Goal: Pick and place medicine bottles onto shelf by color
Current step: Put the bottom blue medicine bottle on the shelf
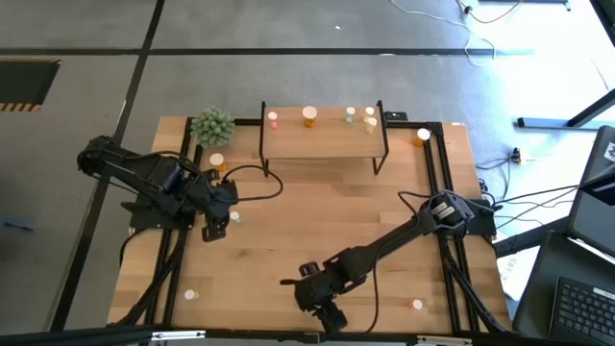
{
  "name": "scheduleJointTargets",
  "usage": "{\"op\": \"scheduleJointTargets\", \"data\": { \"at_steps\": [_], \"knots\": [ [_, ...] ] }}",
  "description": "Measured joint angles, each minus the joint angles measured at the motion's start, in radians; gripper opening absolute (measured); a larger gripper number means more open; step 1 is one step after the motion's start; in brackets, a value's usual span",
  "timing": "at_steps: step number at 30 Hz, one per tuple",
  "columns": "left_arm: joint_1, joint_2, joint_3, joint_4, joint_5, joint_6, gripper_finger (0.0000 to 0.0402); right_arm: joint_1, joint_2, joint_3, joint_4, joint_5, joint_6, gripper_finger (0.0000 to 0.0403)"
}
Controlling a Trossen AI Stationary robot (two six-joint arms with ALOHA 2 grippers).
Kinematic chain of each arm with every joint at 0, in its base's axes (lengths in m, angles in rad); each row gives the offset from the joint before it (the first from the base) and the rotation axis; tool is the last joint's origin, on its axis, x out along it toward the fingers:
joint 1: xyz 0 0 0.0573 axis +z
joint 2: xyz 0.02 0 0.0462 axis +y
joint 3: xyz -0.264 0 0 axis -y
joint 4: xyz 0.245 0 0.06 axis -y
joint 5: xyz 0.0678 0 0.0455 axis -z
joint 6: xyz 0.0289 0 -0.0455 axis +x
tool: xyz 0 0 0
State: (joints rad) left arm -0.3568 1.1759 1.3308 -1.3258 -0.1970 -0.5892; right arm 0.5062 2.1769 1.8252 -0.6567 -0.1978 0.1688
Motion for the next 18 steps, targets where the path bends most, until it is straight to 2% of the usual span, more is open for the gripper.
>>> {"op": "scheduleJointTargets", "data": {
  "at_steps": [4, 18],
  "knots": [
    [0.0, 0.0, 0.0, 0.0, 0.0, 0.0, 0.0128, -0.001, -0.001, 0.0, 0.003, 0.047, -0.022, 0.0201],
    [0.0, 0.0, 0.0, 0.002, 0.0, 0.0, 0.0128, 0.003, 0.03, 0.0, 0.005, 0.047, -0.03, 0.0201]
  ]
}}
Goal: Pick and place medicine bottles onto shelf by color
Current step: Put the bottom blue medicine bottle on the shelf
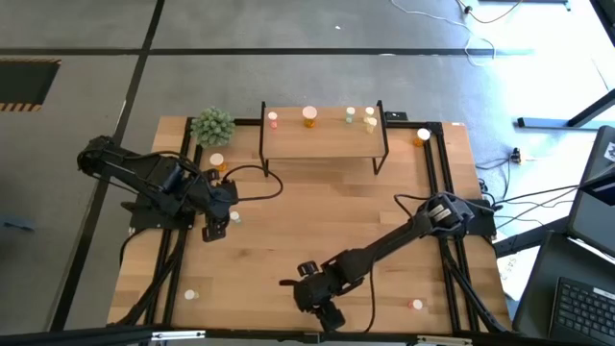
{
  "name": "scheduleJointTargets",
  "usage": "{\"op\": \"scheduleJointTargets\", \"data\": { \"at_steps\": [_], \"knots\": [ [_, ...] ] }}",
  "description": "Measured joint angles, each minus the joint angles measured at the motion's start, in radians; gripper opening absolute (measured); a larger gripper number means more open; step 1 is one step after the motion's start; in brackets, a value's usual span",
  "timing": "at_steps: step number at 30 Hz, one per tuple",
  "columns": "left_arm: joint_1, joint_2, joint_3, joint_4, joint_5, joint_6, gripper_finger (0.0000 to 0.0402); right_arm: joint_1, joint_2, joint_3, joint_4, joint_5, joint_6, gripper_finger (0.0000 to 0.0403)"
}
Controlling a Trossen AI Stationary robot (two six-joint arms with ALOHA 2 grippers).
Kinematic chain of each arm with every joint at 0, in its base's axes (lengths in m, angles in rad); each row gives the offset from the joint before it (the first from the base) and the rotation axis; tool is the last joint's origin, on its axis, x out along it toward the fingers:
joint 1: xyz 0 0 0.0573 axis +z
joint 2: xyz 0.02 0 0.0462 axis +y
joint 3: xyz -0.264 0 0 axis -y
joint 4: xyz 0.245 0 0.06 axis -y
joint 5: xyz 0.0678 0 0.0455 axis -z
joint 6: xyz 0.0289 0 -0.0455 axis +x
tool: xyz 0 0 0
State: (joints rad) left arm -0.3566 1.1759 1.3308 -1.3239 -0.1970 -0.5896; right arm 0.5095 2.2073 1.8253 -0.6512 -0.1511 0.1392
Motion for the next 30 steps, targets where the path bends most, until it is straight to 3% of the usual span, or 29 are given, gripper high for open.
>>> {"op": "scheduleJointTargets", "data": {
  "at_steps": [30],
  "knots": [
    [0.0, 0.0, 0.0, 0.0, 0.001, 0.0, 0.0128, 0.0, 0.032, 0.0, 0.011, -0.007, -0.016, 0.0201]
  ]
}}
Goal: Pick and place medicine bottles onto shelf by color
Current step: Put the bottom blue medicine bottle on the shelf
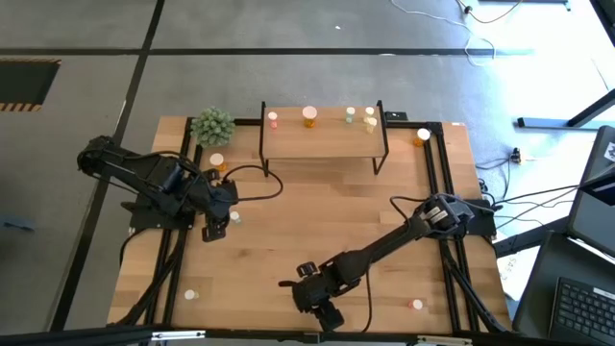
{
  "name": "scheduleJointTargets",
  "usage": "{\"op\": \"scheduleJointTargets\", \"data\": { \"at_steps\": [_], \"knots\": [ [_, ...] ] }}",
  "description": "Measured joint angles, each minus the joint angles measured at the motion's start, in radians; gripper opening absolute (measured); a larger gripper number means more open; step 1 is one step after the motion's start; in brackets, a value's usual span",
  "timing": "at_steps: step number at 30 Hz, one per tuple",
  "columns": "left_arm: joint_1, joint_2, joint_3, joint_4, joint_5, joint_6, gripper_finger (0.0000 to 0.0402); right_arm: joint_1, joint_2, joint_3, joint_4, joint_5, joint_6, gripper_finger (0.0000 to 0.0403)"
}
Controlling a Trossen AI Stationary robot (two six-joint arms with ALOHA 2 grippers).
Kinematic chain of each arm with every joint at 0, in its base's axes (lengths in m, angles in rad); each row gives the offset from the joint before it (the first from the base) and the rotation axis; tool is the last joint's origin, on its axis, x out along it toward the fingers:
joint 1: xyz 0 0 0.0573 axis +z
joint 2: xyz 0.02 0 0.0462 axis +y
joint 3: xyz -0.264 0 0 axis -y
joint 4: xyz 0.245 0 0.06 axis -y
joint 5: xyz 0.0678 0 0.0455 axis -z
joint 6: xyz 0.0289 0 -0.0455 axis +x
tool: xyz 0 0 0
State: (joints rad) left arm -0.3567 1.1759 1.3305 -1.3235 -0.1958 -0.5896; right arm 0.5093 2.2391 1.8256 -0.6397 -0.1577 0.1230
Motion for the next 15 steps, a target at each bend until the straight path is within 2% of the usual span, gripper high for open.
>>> {"op": "scheduleJointTargets", "data": {
  "at_steps": [11, 15],
  "knots": [
    [0.0, 0.0, 0.0, 0.123, 0.175, 0.211, 0.0128, 0.0, 0.0, 0.0, 0.0, 0.0, 0.015, 0.0201],
    [0.0, 0.0, 0.0, 0.148, 0.187, 0.234, 0.0128, 0.0, 0.0, 0.0, 0.0, 0.008, 0.051, 0.0201]
  ]
}}
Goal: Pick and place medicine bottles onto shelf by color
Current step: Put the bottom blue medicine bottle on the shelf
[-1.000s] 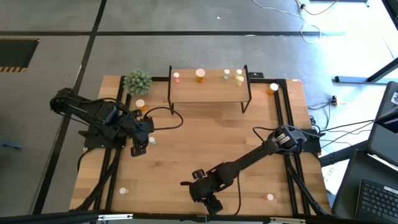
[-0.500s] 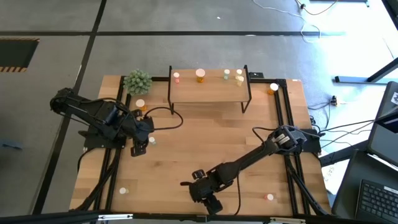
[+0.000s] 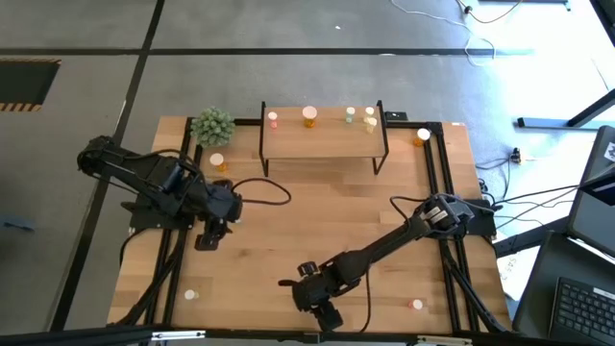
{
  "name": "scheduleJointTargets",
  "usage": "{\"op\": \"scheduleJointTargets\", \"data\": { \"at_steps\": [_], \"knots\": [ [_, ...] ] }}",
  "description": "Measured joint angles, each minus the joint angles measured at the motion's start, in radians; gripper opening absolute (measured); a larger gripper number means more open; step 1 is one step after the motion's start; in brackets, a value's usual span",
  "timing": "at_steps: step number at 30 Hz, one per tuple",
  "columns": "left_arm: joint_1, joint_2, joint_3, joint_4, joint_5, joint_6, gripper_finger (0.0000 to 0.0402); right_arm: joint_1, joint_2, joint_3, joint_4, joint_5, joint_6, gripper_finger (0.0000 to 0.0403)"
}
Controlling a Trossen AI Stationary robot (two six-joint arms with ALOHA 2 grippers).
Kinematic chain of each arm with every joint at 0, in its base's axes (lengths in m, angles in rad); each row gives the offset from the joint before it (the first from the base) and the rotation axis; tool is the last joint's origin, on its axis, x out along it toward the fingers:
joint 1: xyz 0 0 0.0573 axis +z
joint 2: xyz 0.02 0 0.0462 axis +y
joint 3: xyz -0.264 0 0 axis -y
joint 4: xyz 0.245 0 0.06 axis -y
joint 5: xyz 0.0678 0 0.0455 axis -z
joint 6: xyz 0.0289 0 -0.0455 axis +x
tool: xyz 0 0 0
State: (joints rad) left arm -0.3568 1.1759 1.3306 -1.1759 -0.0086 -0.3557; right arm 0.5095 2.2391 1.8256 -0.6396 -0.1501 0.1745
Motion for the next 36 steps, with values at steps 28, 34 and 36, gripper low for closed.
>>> {"op": "scheduleJointTargets", "data": {
  "at_steps": [28, 34, 36],
  "knots": [
    [0.0, 0.0, 0.0, 0.003, -0.004, -0.001, 0.0128, 0.0, 0.0, 0.0, 0.003, -0.004, 0.033, 0.0161],
    [0.0, 0.0, 0.0, 0.003, -0.004, 0.0, 0.0128, 0.0, 0.0, 0.0, 0.003, -0.027, 0.039, 0.0162],
    [0.0, 0.0, 0.0, 0.003, -0.004, -0.001, 0.0128, 0.0, 0.0, 0.0, 0.003, -0.018, 0.062, 0.0162]
  ]
}}
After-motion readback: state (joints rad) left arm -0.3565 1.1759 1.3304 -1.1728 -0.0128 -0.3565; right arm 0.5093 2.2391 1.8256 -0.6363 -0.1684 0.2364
